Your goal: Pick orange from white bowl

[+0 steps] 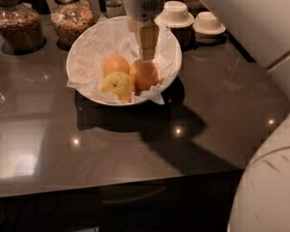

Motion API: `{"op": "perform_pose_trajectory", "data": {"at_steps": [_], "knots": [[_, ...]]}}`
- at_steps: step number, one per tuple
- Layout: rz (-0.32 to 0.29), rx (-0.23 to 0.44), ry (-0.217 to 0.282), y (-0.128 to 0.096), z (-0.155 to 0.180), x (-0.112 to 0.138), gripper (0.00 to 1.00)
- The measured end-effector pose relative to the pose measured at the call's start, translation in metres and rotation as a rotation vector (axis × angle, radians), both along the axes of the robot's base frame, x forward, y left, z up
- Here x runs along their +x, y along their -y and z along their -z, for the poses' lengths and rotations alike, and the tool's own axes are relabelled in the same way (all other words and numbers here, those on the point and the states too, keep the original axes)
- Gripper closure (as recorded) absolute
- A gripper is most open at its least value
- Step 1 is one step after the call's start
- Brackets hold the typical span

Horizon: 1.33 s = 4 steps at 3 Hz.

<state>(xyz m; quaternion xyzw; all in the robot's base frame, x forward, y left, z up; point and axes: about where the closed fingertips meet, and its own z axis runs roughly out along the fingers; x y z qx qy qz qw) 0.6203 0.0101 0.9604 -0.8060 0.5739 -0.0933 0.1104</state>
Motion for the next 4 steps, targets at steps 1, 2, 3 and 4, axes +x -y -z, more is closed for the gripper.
{"op": "perform_pose_trajectory", "data": {"at_steps": [1,2,3,4], "knots": [[0.042,0.003,-0.044,0.015,0.02,0.007,0.32],[0.076,0.002,-0.093,0.027,0.041,0.007,0.31],[0.098,0.007,-0.14,0.032,0.061,0.003,0.29],[0.097,0.017,-0.186,0.026,0.076,-0.006,0.27]]}}
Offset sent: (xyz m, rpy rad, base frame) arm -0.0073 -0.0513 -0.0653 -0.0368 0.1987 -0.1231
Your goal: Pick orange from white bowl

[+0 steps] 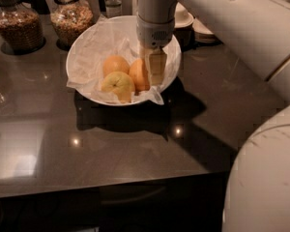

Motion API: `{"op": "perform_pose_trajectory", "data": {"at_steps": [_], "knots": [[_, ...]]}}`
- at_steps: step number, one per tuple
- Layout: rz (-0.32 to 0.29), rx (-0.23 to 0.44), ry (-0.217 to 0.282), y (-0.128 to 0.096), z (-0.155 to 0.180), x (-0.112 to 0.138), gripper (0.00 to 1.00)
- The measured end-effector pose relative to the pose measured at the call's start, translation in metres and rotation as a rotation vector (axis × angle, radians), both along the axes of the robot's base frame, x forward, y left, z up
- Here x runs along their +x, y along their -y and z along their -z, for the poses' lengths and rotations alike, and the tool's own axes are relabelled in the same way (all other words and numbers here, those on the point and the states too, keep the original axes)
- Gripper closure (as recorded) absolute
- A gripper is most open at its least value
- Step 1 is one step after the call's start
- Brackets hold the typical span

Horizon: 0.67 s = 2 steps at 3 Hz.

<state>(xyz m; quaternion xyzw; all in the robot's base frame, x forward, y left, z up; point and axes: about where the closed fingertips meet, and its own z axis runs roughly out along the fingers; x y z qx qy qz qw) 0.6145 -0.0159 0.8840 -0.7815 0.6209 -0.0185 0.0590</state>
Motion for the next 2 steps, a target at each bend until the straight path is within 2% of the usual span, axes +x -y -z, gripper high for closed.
{"op": "perform_pose_trajectory", "data": {"at_steps": [1,2], "knots": [[-0.005,0.006,-0.028,-0.0089,0.0105,-0.0051,0.27],[-0.004,-0.001,-0.033,-0.014,0.0155,-0.0077,0.27]]}}
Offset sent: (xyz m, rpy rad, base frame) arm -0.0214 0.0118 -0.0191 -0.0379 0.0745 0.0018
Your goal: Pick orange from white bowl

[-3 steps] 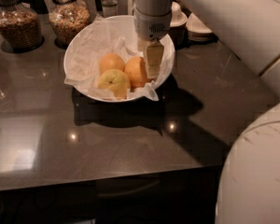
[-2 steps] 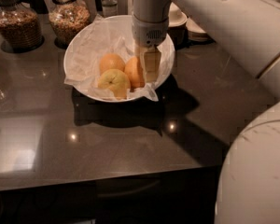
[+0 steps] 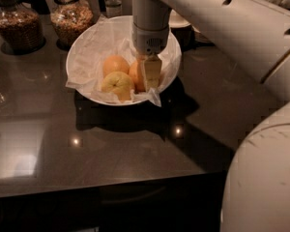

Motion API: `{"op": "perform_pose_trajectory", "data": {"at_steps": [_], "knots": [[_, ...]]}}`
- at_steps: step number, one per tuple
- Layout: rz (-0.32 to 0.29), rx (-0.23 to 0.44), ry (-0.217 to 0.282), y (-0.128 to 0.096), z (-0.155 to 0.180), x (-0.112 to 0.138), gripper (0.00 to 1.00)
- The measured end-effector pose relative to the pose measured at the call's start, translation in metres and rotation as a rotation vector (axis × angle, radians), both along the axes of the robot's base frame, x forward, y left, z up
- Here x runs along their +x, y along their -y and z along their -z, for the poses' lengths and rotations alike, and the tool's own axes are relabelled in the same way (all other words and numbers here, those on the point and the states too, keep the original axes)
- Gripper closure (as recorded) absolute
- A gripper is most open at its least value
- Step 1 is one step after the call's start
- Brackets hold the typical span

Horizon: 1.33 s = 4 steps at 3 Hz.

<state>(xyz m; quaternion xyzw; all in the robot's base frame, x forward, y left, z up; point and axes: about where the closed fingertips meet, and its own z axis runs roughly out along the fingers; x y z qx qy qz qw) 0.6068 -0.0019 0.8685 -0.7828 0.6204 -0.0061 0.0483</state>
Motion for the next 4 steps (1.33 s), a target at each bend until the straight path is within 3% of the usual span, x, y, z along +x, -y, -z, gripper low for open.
{"op": "perform_pose_trajectory", "data": {"at_steps": [1,4], "knots": [[0.009,-0.012,0.02,-0.001,-0.002,-0.002,0.28],[-0.024,-0.037,0.107,-0.003,-0.037,0.036,0.28]]}}
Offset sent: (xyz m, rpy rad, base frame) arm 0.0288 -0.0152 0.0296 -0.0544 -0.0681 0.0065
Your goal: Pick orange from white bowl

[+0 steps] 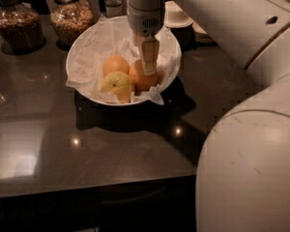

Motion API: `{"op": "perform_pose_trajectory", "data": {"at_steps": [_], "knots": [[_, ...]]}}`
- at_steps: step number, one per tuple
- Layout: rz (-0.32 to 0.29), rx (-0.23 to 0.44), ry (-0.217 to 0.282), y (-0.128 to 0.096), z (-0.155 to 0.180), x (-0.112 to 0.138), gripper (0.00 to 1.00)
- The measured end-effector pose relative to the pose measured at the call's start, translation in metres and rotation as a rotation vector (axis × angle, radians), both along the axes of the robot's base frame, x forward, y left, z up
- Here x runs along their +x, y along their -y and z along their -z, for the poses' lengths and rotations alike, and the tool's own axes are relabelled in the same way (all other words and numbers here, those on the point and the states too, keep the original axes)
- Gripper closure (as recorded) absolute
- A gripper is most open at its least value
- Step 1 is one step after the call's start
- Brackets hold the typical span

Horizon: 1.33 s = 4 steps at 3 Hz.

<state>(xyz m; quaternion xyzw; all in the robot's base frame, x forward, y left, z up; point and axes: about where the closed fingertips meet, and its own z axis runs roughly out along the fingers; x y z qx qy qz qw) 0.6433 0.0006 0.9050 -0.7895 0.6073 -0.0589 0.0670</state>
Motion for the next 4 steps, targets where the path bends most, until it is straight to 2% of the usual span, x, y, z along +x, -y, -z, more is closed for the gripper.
{"op": "perform_pose_trajectory", "data": {"at_steps": [1,3,4], "knots": [[0.008,0.002,-0.013,0.006,0.007,0.002,0.27],[0.043,0.003,-0.087,0.018,0.037,-0.005,0.27],[0.036,0.01,-0.119,0.008,0.047,-0.011,0.28]]}}
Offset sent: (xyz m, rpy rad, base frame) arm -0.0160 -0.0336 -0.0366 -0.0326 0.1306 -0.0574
